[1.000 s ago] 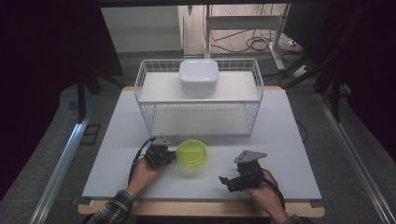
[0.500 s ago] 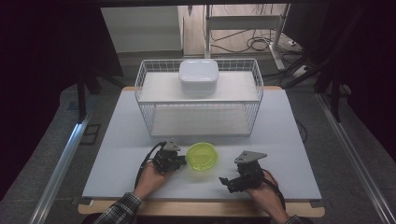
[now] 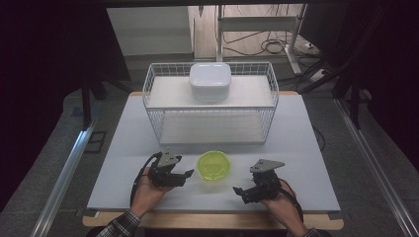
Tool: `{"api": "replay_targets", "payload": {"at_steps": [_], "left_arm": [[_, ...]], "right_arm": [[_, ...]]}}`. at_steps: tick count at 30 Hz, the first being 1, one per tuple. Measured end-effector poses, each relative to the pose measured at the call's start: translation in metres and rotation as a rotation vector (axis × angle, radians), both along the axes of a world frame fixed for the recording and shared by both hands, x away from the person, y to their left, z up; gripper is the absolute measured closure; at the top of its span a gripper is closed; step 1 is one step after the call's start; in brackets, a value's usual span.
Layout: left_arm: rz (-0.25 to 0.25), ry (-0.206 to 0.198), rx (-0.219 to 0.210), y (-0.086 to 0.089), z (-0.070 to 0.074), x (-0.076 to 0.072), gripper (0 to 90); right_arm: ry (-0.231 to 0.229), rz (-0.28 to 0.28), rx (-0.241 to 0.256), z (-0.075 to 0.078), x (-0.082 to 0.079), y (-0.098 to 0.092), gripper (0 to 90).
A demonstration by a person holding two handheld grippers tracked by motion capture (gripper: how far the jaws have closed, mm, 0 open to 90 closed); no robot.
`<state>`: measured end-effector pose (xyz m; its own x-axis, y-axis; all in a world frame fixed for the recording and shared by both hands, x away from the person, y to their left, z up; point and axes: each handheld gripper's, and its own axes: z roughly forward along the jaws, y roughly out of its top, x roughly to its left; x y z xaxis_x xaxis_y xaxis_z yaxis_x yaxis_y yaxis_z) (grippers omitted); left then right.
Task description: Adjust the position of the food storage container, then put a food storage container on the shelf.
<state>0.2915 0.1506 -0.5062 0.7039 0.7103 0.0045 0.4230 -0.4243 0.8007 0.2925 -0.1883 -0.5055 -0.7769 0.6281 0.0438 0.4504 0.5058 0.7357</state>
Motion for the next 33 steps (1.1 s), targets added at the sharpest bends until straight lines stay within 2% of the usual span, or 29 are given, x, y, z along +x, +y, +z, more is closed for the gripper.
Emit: {"api": "replay_targets", "payload": {"at_steps": [2,6,12,16,20,23,28,33], "left_arm": [[0.0,-0.007,-0.019,0.005,0.001,-0.004,24.1],[0.011,0.008,-0.051,0.013,-0.001,-0.015,17.9],[0.023,0.005,-0.075,0.022,0.001,-0.033,11.5],[0.029,0.016,-0.063,0.028,-0.002,-0.041,10.3],[0.022,0.035,-0.016,0.031,-0.006,-0.047,5.4],[0.013,0.031,0.012,0.03,-0.008,-0.051,3.8],[0.016,0.014,0.003,0.032,-0.008,-0.056,2.2],[0.027,0.005,-0.024,0.037,-0.01,-0.055,1.2]], "right_arm": [[0.0,0.0,0.001,0.0,0.0,0.0,3.1],[0.003,0.0,0.003,-0.001,0.0,-0.001,3.0],[0.005,0.003,0.003,-0.001,0.0,-0.001,3.0],[0.005,0.004,0.0,-0.002,-0.001,0.0,3.0],[0.003,0.006,-0.007,-0.003,-0.001,0.001,3.0],[0.003,0.006,-0.01,-0.004,0.0,0.001,3.0],[0.001,0.006,-0.012,-0.004,0.0,0.001,2.8],[-0.003,-0.007,-0.002,-0.004,0.0,0.001,2.2]]}}
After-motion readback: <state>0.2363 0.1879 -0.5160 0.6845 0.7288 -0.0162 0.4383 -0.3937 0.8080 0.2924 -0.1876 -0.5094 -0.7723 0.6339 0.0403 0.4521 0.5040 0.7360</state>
